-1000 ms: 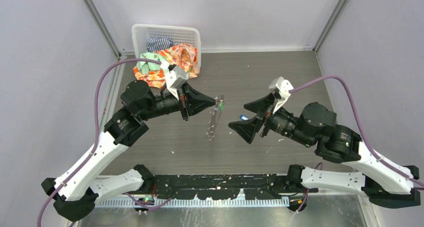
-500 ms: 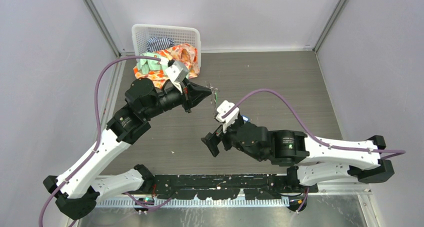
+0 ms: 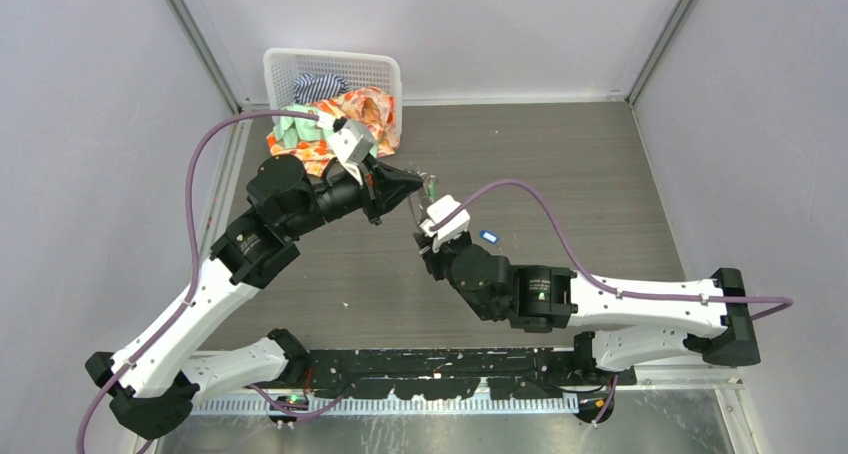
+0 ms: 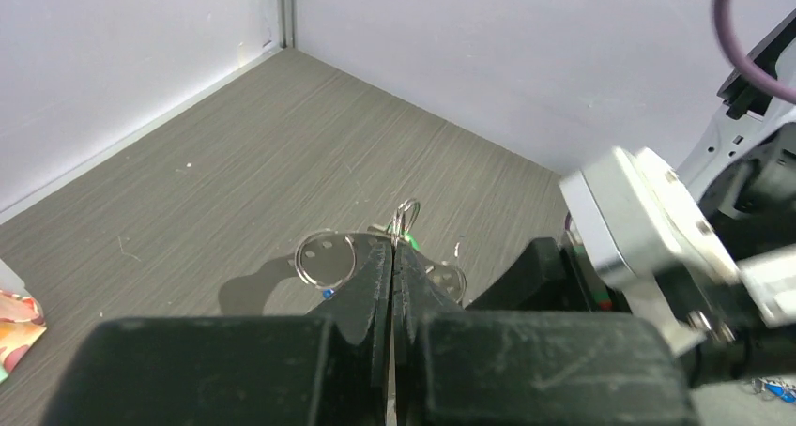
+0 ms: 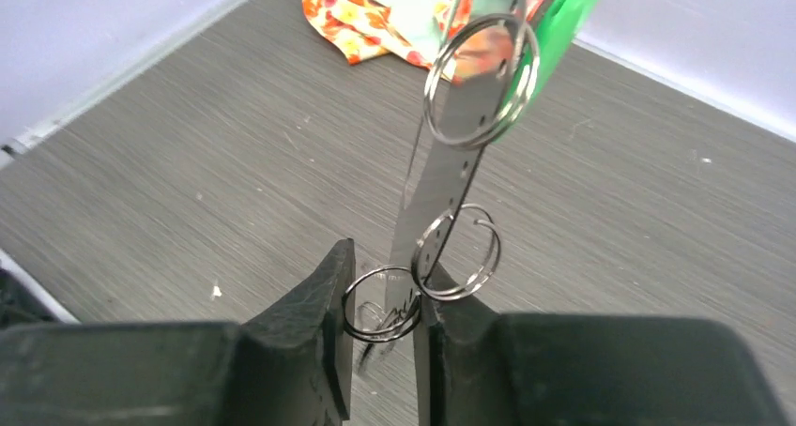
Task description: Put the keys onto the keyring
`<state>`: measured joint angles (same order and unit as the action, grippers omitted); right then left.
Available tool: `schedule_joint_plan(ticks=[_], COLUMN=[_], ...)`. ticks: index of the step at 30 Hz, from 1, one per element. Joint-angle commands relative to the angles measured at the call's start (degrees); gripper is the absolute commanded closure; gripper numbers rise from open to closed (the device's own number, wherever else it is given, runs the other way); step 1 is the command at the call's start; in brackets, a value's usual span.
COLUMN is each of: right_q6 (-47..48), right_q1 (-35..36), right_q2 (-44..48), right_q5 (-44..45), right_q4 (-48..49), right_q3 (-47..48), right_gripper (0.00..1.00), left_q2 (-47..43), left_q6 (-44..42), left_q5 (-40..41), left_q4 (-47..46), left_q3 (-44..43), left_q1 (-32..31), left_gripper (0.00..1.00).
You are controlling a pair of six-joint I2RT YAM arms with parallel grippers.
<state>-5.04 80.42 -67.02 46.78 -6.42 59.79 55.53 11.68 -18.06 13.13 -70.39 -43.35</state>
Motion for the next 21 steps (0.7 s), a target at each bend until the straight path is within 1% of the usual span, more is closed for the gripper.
schedule_joint_plan(ticks=[1, 3, 4, 5, 6, 8, 9, 10, 11, 12, 13, 15, 18, 19, 21], right_q6=[-6.8, -10.6, -12.5, -14.2, -15.8, -19.2, -21.0, -22.7, -24.2, -25.8, -27.0, -30.4, -33.3, -33.9, -35.6], right_q1=[-4.9, -8.1, -9.8, -11.2, -12.4, -14.7, -16.4, -17.9, -19.1, -20.2, -21.3, -23.0, -25.2, -25.8, -27.0], right_q2=[5.7, 8.4, 9.4, 10.2, 11.1, 12.8, 13.5, 14.1, 14.5, 14.7, 14.6, 13.9, 12.6, 12.2, 11.6], right_q5=[-9.9, -16.6, -19.2, -21.3, -23.0, -26.2, -28.4, -31.2, -33.5, -35.4, -37.1, -39.7, -42.9, -43.9, -45.7], right_q4=[8.7, 10.0, 9.7, 8.7, 7.5, 4.4, 2.6, 0.9, -1.1, -3.9, -6.7, -13.4, -22.7, -24.6, -26.7], right_q3=[-3.1, -5.1, -5.4, -5.5, -5.4, -5.0, -4.4, -3.6, -2.5, -0.8, 0.9, 5.2, 11.0, 12.5, 14.6], right_gripper=[0.86, 0.93, 0.98, 0.99, 0.99, 0.99, 0.99, 0.99, 0.99, 0.99, 0.99, 0.99, 0.99, 0.99, 0.99], left_q2=[-0.9, -1.2, -1.3, -1.6, -1.7, -2.2, -2.4, -2.7, -3.2, -3.5, -4.3, -5.9, -8.8, -9.7, -11.7], left_q6=[1.0, 0.7, 0.4, 0.1, -0.6, -2.7, -4.6, -7.0, -9.5, -13.1, -16.6, -22.8, -33.1, -36.6, -47.2], left_q5=[-2.4, -3.6, -3.8, -3.9, -4.2, -4.0, -3.9, -3.6, -3.7, -4.3, -4.7, -5.9, -10.0, -12.7, -19.3], left_q4=[-3.2, -3.2, -3.0, -2.8, -2.6, -1.3, -0.5, 0.5, 1.6, 2.9, 4.1, 6.6, 11.5, 13.6, 19.9], left_q3=[-2.9, -2.5, -2.1, -1.9, -1.7, -1.8, -1.7, -1.7, -1.7, -1.6, -1.3, -0.7, 0.7, 1.2, 2.4], left_q1=[0.3, 0.3, 0.3, 0.3, 0.3, 0.4, 0.4, 0.3, 0.4, 0.3, 0.3, 0.3, 0.3, 0.3, 0.3], left_gripper=[1.0, 1.0, 1.0, 0.92, 0.72, 0.39, 0.19, 0.09, 0.03, 0.01, 0.0, 0.0, 0.0, 0.0, 0.0])
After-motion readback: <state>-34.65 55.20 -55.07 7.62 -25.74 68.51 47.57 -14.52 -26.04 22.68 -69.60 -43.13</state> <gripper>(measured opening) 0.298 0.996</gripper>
